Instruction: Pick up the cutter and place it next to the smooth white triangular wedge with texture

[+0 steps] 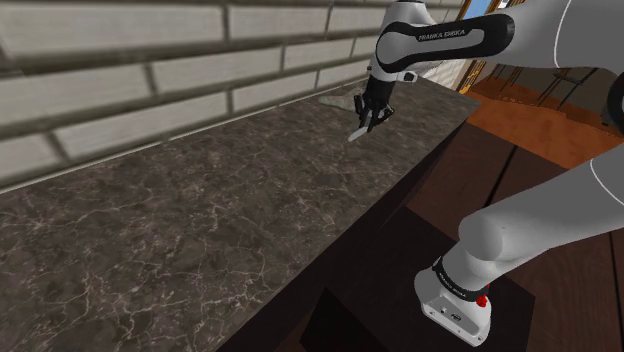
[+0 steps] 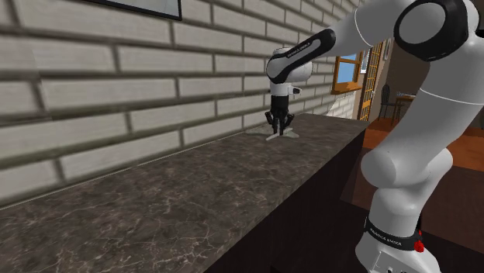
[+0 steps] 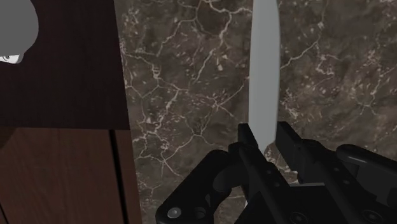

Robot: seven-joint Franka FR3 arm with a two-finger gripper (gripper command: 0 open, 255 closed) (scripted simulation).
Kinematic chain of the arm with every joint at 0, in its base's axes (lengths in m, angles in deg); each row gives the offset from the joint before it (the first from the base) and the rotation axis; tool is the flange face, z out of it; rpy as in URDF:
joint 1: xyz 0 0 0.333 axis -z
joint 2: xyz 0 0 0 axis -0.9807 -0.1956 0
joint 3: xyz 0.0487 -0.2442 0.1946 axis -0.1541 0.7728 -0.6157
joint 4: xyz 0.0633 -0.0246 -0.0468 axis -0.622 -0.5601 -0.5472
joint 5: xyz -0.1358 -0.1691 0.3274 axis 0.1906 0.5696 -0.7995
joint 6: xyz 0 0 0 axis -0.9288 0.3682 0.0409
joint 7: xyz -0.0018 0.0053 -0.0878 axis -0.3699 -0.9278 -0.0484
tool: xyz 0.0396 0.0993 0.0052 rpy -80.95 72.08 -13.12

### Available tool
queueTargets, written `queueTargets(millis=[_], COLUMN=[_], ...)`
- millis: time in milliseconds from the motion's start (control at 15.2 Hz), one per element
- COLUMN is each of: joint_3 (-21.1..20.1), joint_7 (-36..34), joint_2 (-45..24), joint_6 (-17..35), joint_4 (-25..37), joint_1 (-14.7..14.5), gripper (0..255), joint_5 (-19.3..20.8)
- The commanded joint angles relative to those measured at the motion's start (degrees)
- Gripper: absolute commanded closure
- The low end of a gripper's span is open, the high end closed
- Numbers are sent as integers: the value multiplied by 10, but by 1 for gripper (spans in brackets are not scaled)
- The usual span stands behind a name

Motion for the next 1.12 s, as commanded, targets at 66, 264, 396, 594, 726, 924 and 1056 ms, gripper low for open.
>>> queueTargets(millis=[66,264,396,594,726,924,1056], joint_3=[26,51,68,91,105,126,139], joint_7=[41,79,105,142,166,202,226], joint_2=[-10,-24,-36,-58,-75,-104,-125], joint_6=[1,2,1,0,-1,-4,-8], joint_4=[7,20,32,55,73,106,131], joint_1=[19,37,50,68,80,97,108], gripper=[255,255,255,255,255,255,255], joint_5=[10,19,25,33,37,41,43])
